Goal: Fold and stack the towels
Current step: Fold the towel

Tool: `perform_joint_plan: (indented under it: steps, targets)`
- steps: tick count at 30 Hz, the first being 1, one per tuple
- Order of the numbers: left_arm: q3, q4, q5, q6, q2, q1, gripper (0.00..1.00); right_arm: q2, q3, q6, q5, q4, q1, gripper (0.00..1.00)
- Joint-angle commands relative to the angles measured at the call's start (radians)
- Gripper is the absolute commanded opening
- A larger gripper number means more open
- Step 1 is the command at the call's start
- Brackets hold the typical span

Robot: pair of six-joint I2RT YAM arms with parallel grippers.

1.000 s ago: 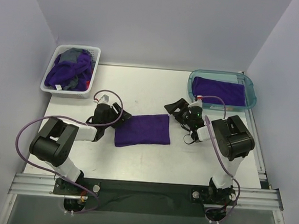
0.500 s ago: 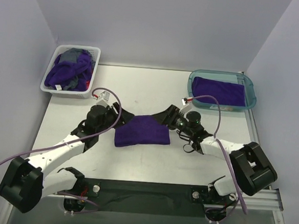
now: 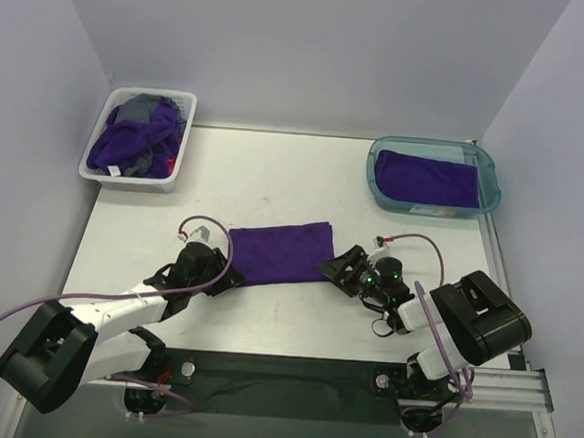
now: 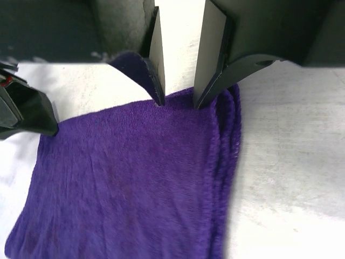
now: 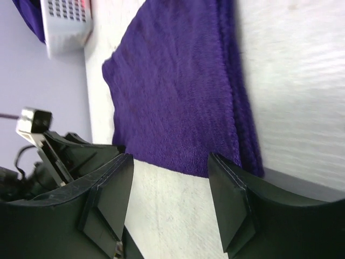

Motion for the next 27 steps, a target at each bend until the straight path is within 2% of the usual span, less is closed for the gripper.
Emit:
perform_joint_plan:
  steps: [1, 6, 10, 12, 15, 20, 22, 27]
  targets:
    - [-0.022, -0.092, -0.085, -0.058, -0.032, 0.003, 0.38, 0.056, -0.108, 0.100, 0.066, 0.070, -0.066, 0.58]
    - [-0.044, -0.243, -0.179, -0.092, -0.217, 0.018, 0.35, 0.002, -0.140, 0.105, 0.070, 0.087, -0.080, 0.58]
    - [-0.033, -0.246, -0.167, -0.042, -0.273, 0.028, 0.36, -0.093, -0.094, 0.041, 0.058, -0.062, -0.074, 0.60]
    - [0.010, -0.243, -0.147, 0.010, -0.261, 0.026, 0.40, -0.168, -0.073, 0.013, 0.052, -0.131, -0.073, 0.62]
    - [0.092, -0.263, -0.129, 0.085, -0.236, 0.023, 0.45, -0.298, -0.004, -0.053, 0.043, -0.325, -0.070, 0.64]
    - [0.248, -0.316, -0.138, 0.196, -0.179, -0.011, 0.55, -0.548, 0.151, -0.231, 0.113, -0.819, -0.064, 0.67]
    - [0.316, -0.319, -0.133, 0.227, -0.120, -0.040, 0.56, -0.593, 0.231, -0.327, 0.151, -0.991, -0.068, 0.67]
    - [0.412, -0.298, -0.129, 0.233, 0.084, -0.136, 0.53, -0.674, 0.344, -0.475, 0.240, -1.218, -0.080, 0.66]
